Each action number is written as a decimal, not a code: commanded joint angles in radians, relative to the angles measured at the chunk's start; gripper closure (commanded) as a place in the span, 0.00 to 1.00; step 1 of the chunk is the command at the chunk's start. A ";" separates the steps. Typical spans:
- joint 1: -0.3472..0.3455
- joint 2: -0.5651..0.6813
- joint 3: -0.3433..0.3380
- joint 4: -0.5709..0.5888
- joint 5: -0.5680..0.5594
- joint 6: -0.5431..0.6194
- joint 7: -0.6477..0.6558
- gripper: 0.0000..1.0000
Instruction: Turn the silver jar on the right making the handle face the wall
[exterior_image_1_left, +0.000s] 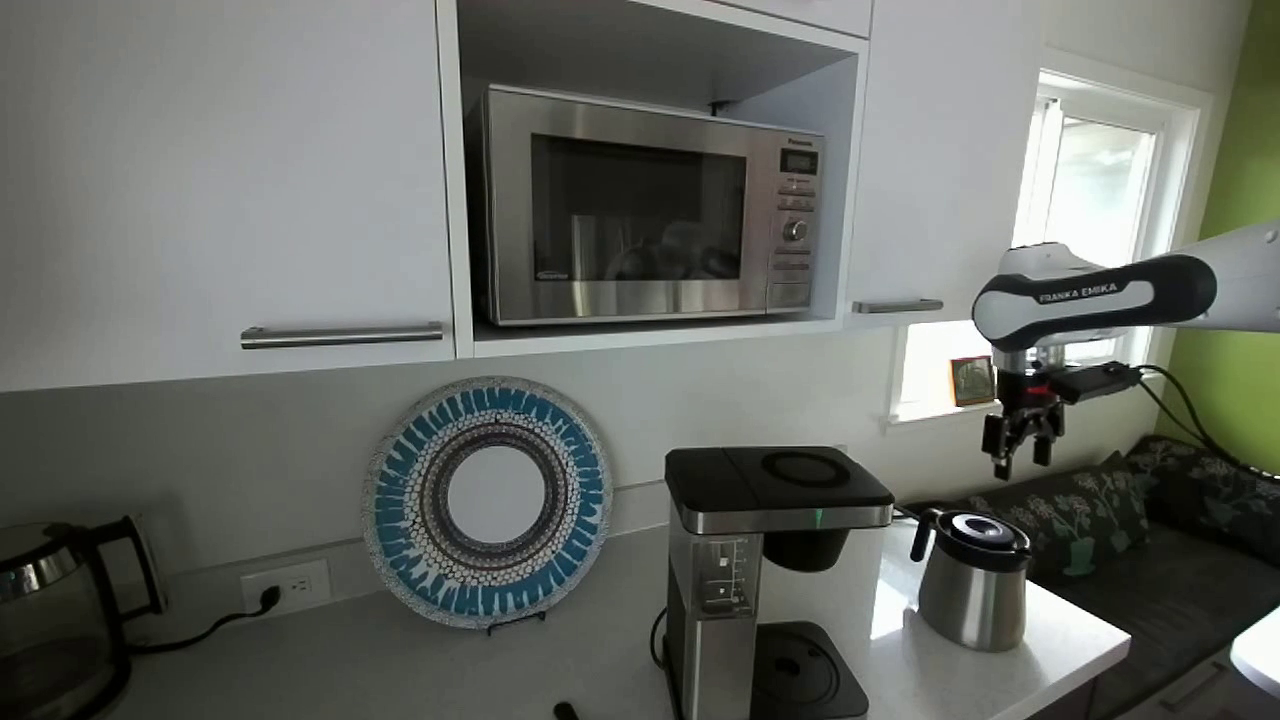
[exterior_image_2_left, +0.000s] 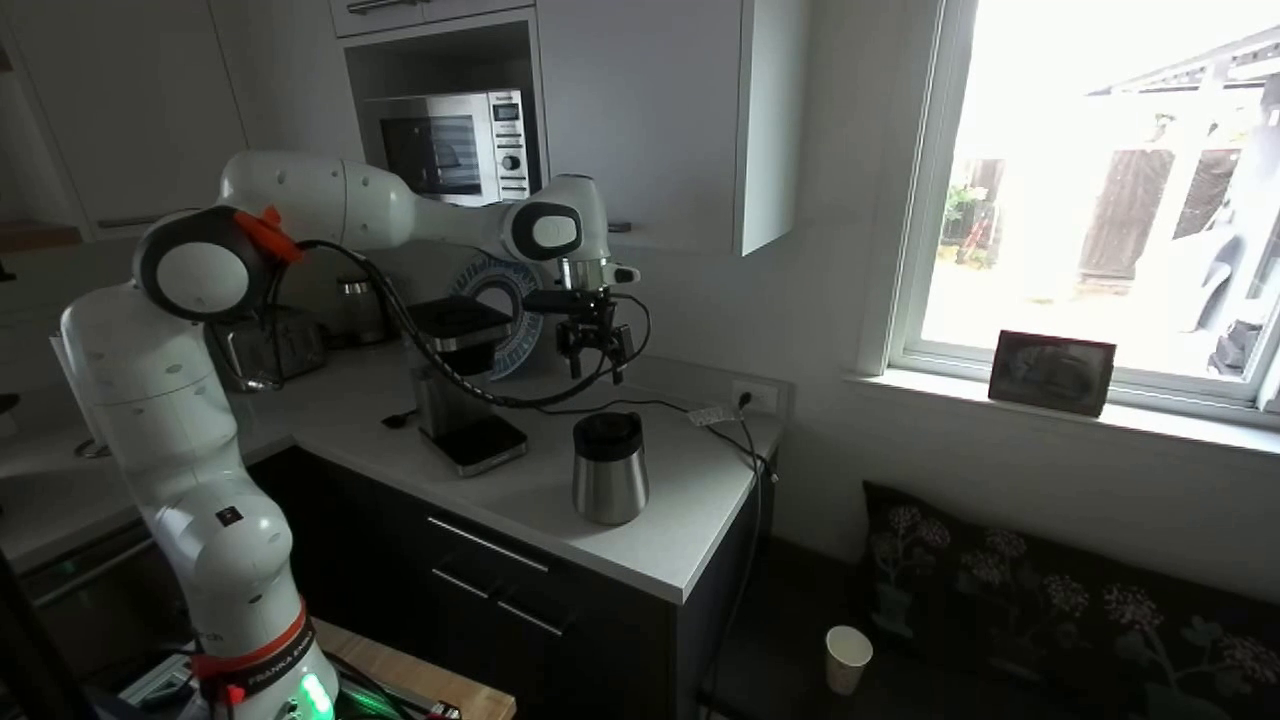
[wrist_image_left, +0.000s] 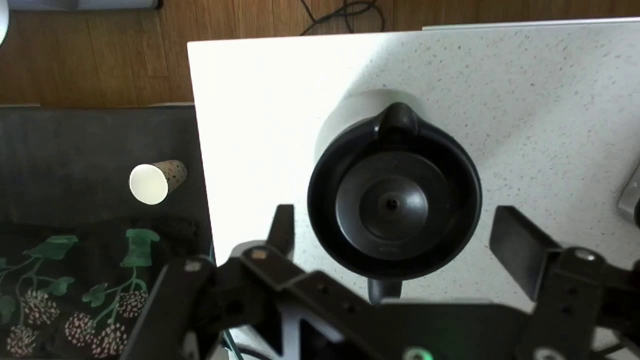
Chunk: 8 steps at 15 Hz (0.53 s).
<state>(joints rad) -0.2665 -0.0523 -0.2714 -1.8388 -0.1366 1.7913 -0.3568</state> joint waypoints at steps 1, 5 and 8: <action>-0.009 -0.064 -0.016 -0.032 -0.014 -0.061 -0.037 0.00; -0.006 -0.052 -0.026 -0.004 -0.001 -0.057 -0.043 0.00; -0.006 -0.066 -0.029 -0.017 -0.001 -0.056 -0.047 0.00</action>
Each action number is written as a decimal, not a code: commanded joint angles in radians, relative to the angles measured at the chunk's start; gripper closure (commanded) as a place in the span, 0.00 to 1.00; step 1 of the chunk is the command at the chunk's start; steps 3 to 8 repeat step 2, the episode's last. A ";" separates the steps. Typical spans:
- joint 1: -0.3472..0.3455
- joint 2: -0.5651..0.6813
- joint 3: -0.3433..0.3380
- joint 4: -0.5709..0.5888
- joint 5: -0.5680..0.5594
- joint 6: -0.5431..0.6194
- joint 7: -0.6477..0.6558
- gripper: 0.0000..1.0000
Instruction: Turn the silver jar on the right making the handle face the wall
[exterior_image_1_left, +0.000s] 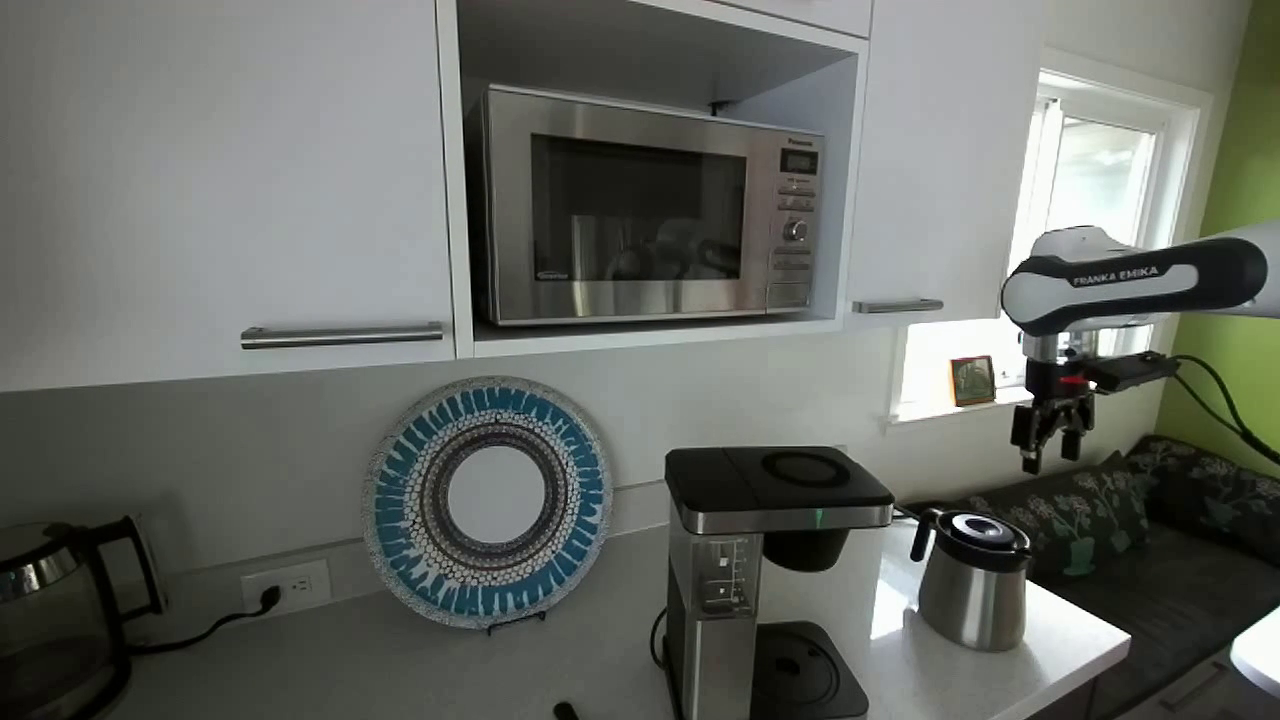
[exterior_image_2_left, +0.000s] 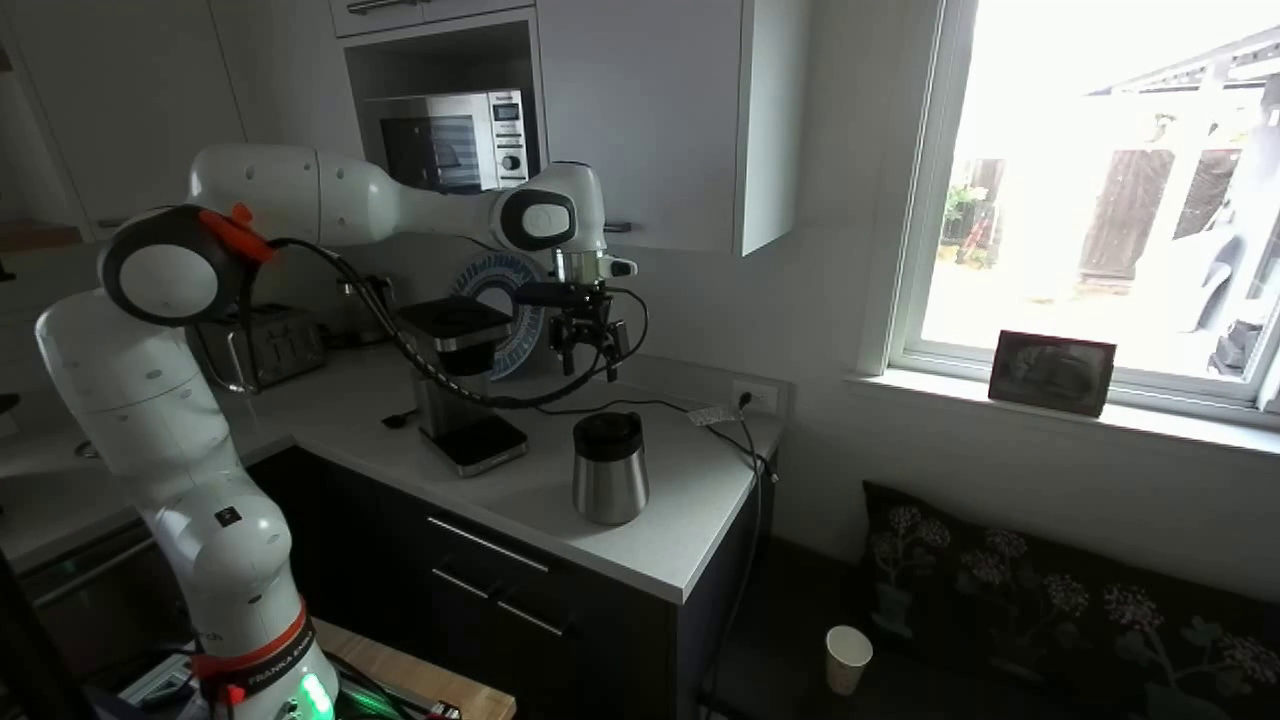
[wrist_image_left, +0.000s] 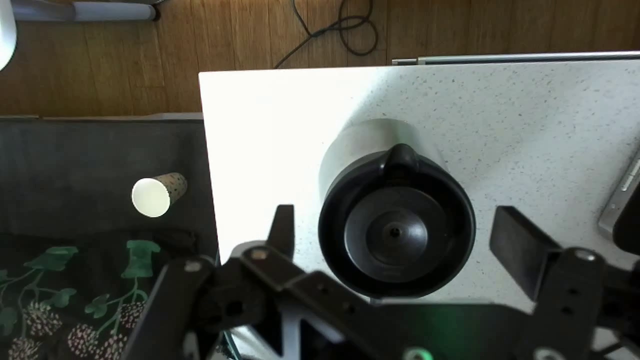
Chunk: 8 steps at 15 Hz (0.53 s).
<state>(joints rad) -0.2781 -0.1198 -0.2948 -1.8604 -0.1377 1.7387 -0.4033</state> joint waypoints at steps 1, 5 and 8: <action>0.006 0.002 -0.006 0.003 0.000 -0.004 -0.001 0.00; 0.006 0.002 -0.006 0.002 0.000 -0.004 -0.001 0.00; 0.006 0.002 -0.006 0.002 0.000 -0.004 -0.001 0.00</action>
